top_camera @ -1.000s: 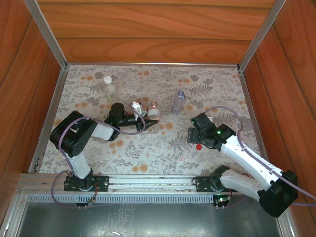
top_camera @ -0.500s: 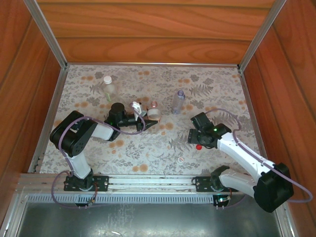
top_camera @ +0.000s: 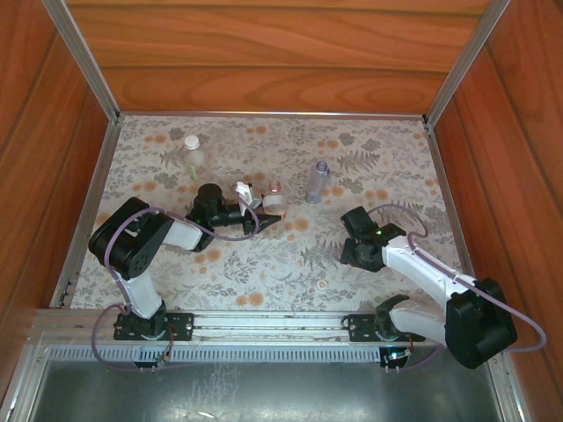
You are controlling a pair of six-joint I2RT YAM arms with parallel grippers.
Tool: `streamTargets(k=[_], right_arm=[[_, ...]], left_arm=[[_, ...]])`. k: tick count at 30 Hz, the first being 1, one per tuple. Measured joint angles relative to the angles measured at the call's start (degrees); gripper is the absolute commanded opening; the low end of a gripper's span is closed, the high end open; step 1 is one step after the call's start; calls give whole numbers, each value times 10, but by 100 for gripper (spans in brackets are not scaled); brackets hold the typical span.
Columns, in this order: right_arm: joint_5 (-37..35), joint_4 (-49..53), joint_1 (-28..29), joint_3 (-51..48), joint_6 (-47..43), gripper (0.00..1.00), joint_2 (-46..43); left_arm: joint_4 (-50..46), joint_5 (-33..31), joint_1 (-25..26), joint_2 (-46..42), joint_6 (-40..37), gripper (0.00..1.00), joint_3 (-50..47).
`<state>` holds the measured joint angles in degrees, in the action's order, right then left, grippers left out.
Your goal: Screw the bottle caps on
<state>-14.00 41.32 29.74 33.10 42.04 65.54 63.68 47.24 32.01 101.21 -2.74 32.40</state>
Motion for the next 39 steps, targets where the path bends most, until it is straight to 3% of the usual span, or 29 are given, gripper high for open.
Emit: streamTargets(k=[14, 22, 39], right_arm=[[21, -55, -22, -7, 5, 34, 63], [33, -57, -24, 0, -13, 33, 73], [77, -83, 15, 125, -56, 34, 222]], left_arm=[[0, 0, 1, 0, 0, 59, 0], [0, 0, 1, 0, 0, 59, 0], [13, -2, 2, -1, -9, 59, -10]])
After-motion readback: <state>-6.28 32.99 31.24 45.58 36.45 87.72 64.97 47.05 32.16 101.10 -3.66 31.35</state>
